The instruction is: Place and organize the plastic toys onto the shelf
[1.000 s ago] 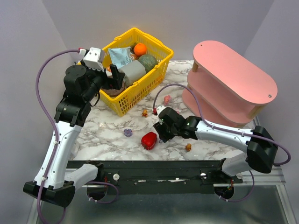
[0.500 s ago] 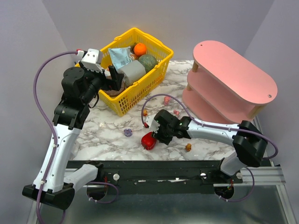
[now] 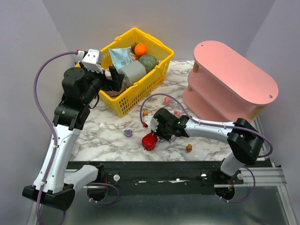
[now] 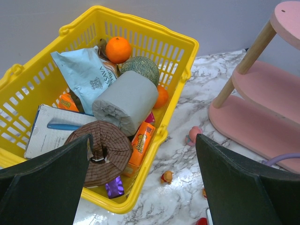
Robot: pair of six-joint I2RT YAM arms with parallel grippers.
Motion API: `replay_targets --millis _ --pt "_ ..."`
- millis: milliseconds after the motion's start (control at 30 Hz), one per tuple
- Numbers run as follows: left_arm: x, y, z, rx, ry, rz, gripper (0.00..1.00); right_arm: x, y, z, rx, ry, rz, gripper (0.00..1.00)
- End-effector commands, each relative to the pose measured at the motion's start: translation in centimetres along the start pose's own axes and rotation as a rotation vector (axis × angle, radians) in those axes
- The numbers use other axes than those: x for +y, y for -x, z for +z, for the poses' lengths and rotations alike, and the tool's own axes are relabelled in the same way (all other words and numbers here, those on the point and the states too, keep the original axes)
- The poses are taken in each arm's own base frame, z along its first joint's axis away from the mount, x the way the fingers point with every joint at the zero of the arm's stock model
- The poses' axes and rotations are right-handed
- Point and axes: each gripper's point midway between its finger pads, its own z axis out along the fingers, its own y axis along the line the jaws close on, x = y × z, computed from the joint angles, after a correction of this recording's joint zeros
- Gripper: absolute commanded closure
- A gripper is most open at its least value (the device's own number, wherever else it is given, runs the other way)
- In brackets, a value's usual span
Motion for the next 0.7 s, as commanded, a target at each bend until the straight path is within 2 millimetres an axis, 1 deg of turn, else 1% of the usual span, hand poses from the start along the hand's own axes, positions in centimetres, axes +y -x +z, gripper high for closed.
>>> replay_targets --millis 0,133,333,367,400,433,500,567,600,667 --pt "-0.1 0.4 -0.2 -0.009 -0.002 0.011 0.01 -0.2 0.2 -0.1 -0.010 -0.012 0.029 0.99" --pt "-0.4 0.3 -0.2 -0.007 -0.017 0.010 0.01 -0.9 1.1 -1.2 -0.044 -0.048 0.089 0.99" --pt "-1.5 -0.2 -0.2 -0.002 -0.081 -0.005 0.01 -1.9 4.3 -4.8 -0.166 -0.105 0.259 0.99" --pt "-1.6 -0.4 -0.2 0.002 -0.090 -0.011 0.01 -2.5 4.5 -5.4 -0.174 -0.140 0.284 0.99" --pt "-2.0 -0.5 -0.3 0.005 -0.108 -0.014 0.01 -2.7 5.0 -6.0 -0.194 -0.152 0.333 0.99" --pt "-2.1 -0.5 -0.3 0.005 -0.118 -0.017 0.01 -3.0 5.0 -6.4 -0.196 -0.164 0.346 0.99" --pt "-2.7 -0.9 -0.3 0.013 -0.154 -0.026 0.01 -3.5 5.8 -7.4 -0.227 -0.184 0.456 0.99" --pt "-3.3 -1.5 -0.4 0.022 -0.185 -0.035 0.01 -4.7 5.8 -8.7 -0.236 -0.235 0.539 0.99" --pt "-3.6 -1.6 -0.4 0.020 -0.204 -0.041 0.01 -5.4 6.9 -9.8 -0.274 -0.251 0.614 0.99" --pt "-4.4 -2.4 -0.6 0.032 -0.249 -0.059 0.01 -6.9 6.7 -11.7 -0.289 -0.315 0.716 0.99"
